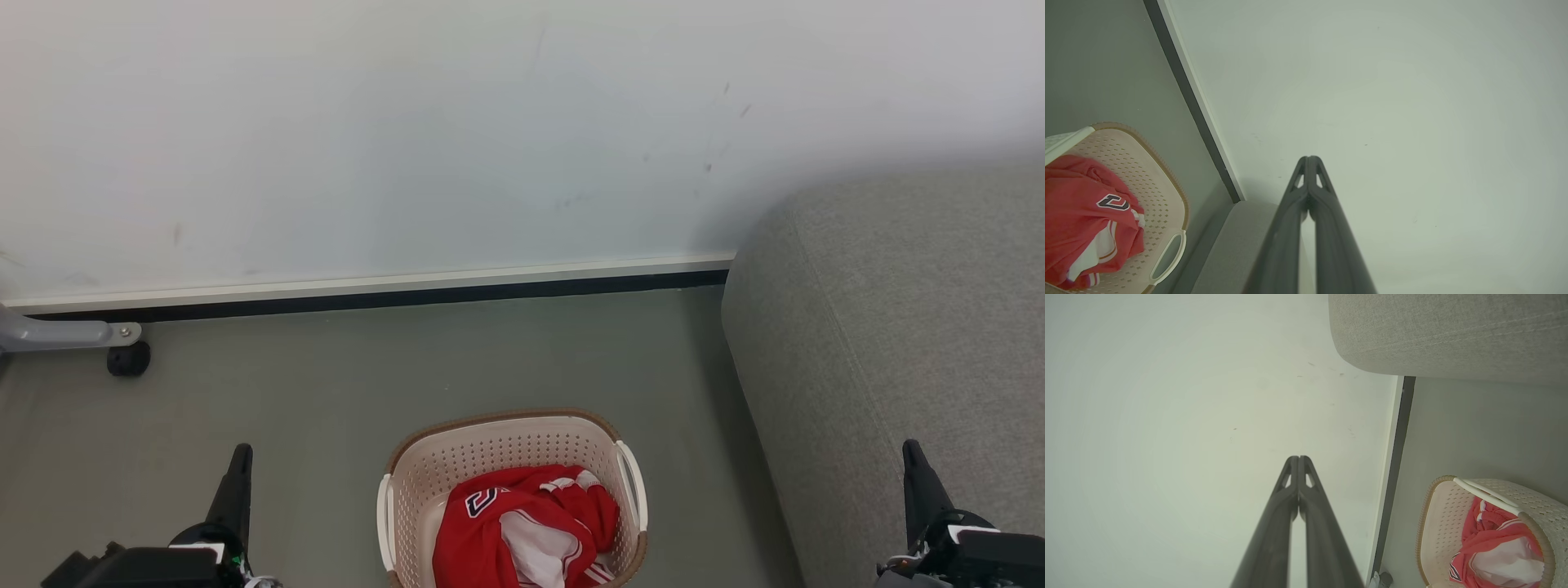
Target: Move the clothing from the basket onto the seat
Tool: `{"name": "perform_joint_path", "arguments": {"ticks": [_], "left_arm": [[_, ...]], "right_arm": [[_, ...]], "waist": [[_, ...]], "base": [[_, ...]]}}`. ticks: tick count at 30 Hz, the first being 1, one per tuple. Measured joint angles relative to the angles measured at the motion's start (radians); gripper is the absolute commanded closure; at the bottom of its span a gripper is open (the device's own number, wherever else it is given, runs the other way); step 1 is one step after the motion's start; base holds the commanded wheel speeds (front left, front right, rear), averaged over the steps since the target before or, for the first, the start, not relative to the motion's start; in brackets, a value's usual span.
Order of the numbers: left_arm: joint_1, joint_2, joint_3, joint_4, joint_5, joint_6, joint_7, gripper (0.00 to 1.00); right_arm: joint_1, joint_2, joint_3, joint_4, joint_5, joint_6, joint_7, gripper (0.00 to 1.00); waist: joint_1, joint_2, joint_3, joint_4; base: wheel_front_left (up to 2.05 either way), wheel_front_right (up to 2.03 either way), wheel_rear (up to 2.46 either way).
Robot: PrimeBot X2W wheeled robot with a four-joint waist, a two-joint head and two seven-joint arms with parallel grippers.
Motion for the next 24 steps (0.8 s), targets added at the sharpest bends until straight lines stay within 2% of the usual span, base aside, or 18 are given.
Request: {"name": "perform_joint_path", "arguments": {"ticks": [24], "left_arm": [[0.000,0.000,0.000,0.000,0.000,0.000,0.000,1.00]], "right_arm": [[0.000,0.000,0.000,0.000,0.000,0.000,0.000,1.00]], "waist": [[0.0000,0.0000,0.000,0.000]], "base": [[0.00,0.00,0.00]]}}
